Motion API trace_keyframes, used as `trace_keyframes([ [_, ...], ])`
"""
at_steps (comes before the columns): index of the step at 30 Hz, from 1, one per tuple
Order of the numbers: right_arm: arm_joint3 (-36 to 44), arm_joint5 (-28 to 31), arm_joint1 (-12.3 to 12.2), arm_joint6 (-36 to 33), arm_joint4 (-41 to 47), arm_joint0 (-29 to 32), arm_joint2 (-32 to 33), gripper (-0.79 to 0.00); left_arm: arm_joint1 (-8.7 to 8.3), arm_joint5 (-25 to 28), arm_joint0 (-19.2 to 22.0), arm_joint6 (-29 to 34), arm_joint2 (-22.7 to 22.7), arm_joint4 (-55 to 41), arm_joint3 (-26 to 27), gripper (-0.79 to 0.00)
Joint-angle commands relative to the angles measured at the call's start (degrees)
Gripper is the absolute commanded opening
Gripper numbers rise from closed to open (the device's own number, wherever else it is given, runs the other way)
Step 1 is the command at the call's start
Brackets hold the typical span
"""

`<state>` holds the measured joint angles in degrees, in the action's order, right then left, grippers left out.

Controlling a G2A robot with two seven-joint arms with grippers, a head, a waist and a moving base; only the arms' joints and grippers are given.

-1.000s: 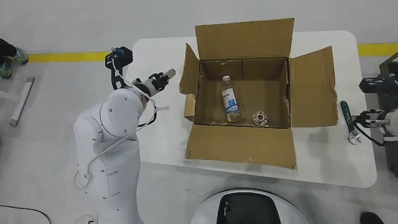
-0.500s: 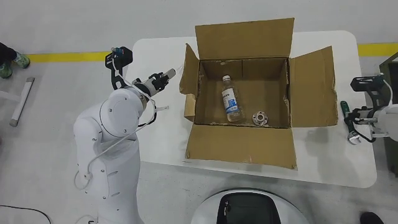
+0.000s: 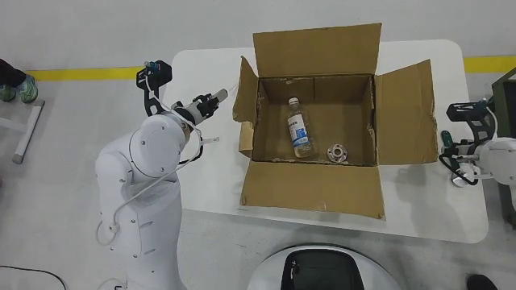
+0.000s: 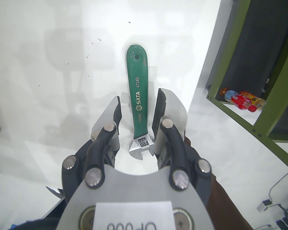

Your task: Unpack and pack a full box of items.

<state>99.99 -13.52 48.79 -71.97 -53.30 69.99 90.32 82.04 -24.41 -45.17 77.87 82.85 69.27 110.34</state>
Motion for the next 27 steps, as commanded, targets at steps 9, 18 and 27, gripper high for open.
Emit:
trace_keyframes([
  [9, -0.99, 0.24, 0.14, -0.01, 0.28, -0.29, 0.41, -0.462, 0.0, 0.0, 0.0, 0.0, 0.0, 0.0, 0.0, 0.0],
  [18, -2.56, 0.51, 0.36, 0.04, 0.14, -0.84, -0.49, -0.563, 0.0, 0.0, 0.0, 0.0, 0.0, 0.0, 0.0, 0.0],
  [27, -2.56, 0.57, 0.52, -0.23, 0.85, -1.82, -0.37, -0.785, 0.0, 0.0, 0.0, 0.0, 0.0, 0.0, 0.0, 0.0],
])
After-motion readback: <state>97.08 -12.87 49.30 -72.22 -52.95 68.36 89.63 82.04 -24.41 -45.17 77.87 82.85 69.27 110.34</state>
